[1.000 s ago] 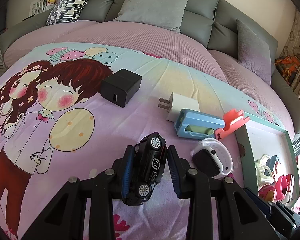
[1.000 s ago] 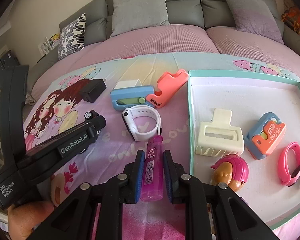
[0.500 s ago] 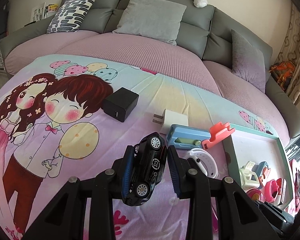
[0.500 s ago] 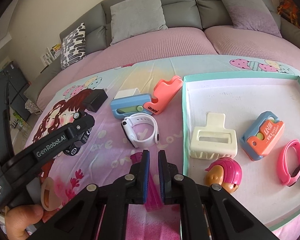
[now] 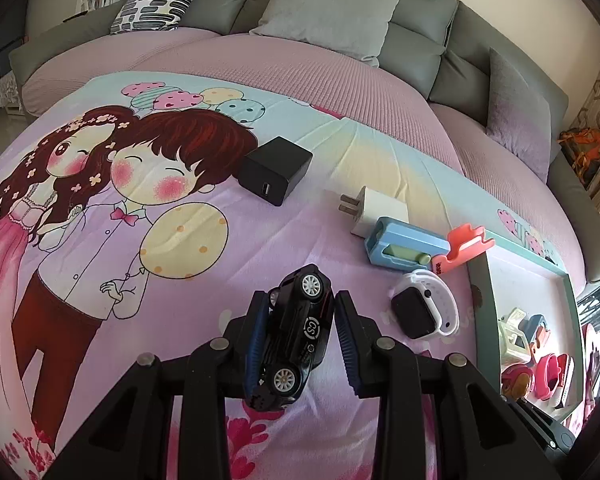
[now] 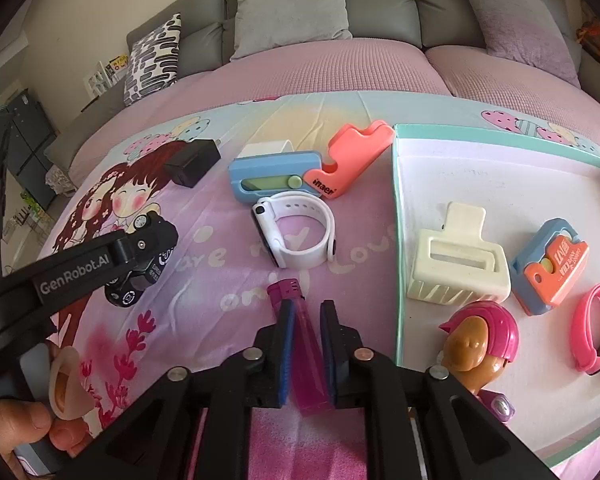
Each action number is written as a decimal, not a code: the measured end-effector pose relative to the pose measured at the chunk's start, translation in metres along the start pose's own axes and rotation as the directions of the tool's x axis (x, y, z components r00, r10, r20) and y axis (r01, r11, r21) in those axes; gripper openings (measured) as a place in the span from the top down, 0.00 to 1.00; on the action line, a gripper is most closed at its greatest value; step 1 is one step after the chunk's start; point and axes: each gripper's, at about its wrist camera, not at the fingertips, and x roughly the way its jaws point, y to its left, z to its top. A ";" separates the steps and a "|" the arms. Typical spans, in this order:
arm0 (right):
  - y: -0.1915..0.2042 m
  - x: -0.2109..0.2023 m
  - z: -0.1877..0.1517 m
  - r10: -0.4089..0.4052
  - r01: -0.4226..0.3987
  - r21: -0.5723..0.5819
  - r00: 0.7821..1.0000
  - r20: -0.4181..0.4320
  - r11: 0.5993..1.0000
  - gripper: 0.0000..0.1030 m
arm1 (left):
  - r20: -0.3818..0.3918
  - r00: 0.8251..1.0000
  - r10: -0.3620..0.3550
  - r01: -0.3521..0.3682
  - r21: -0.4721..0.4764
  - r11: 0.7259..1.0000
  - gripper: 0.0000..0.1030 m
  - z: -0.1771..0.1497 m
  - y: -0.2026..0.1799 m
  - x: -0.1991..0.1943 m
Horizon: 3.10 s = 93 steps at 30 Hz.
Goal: Organize rigid objects
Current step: 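Lift the black toy car and pink lighter with both tools, then carry the toy car and lighter over the tray and open both tools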
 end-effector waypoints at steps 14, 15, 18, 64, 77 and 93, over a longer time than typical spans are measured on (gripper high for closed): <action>0.020 0.008 -0.006 -0.068 0.065 -0.124 0.997 -0.022 0.990 0.77 | -0.035 0.999 -0.004 0.004 -0.020 1.000 0.66 0.000 0.005 0.005; 0.021 0.009 -0.006 -0.074 0.070 -0.130 0.997 -0.023 0.989 0.77 | -0.039 0.999 -0.004 0.003 -0.022 1.000 0.66 0.001 0.005 0.005; 0.024 0.011 -0.008 -0.092 0.087 -0.152 0.995 -0.024 0.985 0.77 | -0.046 0.999 -0.004 0.003 -0.024 1.000 0.66 0.000 0.006 0.007; -0.096 -0.082 0.014 -0.246 0.173 0.268 0.931 0.269 0.948 0.79 | 0.063 0.982 -0.180 0.168 0.157 0.973 0.66 0.006 -0.080 -0.041; -0.172 -0.119 -0.003 -0.438 0.264 0.504 0.860 0.263 0.822 0.79 | -0.080 0.911 -0.405 0.410 0.302 0.861 0.66 -0.024 -0.187 -0.037; -0.190 -0.111 -0.012 -0.468 0.323 0.518 0.867 0.174 0.792 0.79 | -0.135 0.915 -0.379 0.403 0.319 0.858 0.66 -0.043 -0.204 -0.004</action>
